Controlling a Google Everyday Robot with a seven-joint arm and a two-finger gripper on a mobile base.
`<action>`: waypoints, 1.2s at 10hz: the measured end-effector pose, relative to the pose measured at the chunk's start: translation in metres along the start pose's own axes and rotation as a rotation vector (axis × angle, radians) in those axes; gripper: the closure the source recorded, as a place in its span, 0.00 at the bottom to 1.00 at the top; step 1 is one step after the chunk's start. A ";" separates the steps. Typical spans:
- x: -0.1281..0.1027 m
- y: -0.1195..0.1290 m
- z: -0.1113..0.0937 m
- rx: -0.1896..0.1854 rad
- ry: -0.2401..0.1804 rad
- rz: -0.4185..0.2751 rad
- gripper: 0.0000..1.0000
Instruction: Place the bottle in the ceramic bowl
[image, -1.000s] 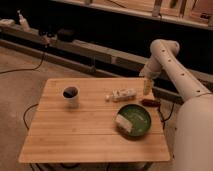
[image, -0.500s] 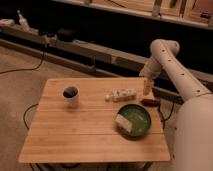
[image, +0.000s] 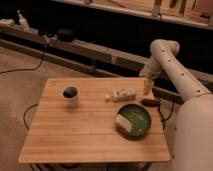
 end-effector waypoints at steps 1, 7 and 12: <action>0.001 0.003 0.001 -0.011 0.007 0.002 0.20; -0.003 0.035 0.026 -0.089 0.127 0.448 0.20; 0.017 0.028 0.076 0.005 0.171 0.650 0.20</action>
